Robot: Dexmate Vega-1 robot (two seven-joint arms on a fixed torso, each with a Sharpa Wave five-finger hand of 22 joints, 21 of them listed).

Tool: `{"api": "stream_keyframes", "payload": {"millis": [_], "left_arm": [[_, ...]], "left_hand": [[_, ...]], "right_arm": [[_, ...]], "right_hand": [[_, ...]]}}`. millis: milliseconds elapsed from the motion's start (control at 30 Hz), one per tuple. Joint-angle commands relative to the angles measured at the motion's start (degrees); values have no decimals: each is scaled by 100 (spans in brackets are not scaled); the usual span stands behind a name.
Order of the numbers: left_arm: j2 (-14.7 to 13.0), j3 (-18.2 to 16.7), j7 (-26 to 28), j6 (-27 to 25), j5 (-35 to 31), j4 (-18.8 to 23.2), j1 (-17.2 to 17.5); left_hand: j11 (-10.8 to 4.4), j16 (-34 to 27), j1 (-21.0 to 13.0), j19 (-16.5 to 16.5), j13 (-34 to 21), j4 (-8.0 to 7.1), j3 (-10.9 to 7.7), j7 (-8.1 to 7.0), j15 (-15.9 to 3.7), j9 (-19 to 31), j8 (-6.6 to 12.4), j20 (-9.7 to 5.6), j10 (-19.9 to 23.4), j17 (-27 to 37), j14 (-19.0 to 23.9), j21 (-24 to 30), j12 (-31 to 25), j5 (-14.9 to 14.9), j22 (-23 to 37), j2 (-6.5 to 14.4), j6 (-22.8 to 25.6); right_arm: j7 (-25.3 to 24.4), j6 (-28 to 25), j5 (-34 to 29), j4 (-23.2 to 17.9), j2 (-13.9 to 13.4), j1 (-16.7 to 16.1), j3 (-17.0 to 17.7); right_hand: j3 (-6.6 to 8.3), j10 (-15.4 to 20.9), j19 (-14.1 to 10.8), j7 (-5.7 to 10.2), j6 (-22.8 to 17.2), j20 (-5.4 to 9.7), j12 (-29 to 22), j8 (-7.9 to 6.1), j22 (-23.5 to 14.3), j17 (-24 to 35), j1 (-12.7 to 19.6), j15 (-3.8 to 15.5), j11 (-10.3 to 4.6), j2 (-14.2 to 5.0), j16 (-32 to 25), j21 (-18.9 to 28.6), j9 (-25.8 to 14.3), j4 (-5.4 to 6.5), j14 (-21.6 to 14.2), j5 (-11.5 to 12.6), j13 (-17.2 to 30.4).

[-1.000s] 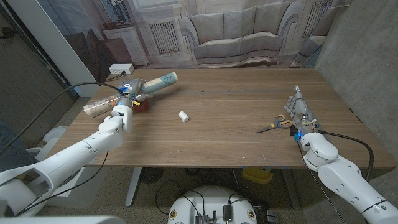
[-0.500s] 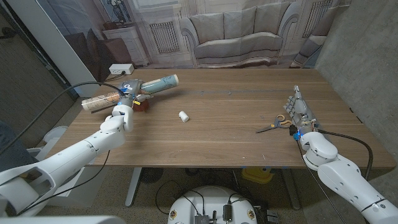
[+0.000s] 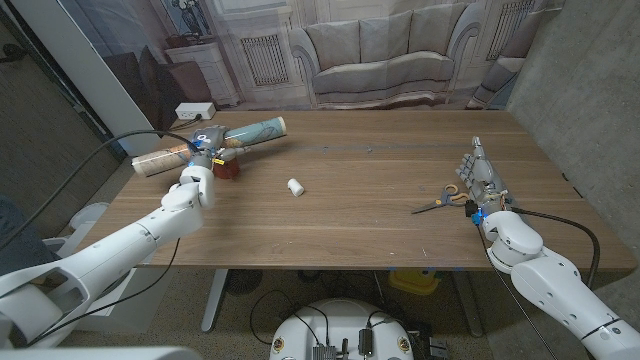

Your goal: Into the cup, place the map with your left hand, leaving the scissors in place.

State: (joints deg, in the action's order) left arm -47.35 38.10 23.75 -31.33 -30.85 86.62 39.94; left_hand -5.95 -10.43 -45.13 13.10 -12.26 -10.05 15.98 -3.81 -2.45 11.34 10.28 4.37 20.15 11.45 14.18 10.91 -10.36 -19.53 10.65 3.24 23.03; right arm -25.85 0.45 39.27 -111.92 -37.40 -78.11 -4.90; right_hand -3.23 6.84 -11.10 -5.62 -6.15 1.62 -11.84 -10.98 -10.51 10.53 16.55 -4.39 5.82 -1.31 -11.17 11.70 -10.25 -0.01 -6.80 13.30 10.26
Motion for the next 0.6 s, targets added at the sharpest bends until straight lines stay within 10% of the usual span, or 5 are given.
{"api": "stream_keyframes", "payload": {"millis": [33,600], "left_arm": [[-9,-86,-67,-141,217,157,33],[-72,-123,18,-158,298,259,97]], "left_hand": [[12,-9,163,-105,1,-14,93,-5,-155,16,17,22,-63,14,-67,-18,-41,-70,21,3,-88],[35,-27,364,-174,2,-6,173,-20,-131,16,40,27,-113,12,-113,-5,-65,-112,20,2,-146]], "right_arm": [[-8,22,-32,-45,-16,-63,25],[-34,20,-63,-117,-4,-111,34]], "right_hand": [[-30,58,-42,-2,-58,-27,-18,-28,-16,32,19,11,-7,-16,16,13,-35,-8,-35,-28,20],[-42,63,-42,9,-64,-28,-17,-26,-17,33,18,12,-12,-18,18,10,-35,-8,-34,-29,21]]}}
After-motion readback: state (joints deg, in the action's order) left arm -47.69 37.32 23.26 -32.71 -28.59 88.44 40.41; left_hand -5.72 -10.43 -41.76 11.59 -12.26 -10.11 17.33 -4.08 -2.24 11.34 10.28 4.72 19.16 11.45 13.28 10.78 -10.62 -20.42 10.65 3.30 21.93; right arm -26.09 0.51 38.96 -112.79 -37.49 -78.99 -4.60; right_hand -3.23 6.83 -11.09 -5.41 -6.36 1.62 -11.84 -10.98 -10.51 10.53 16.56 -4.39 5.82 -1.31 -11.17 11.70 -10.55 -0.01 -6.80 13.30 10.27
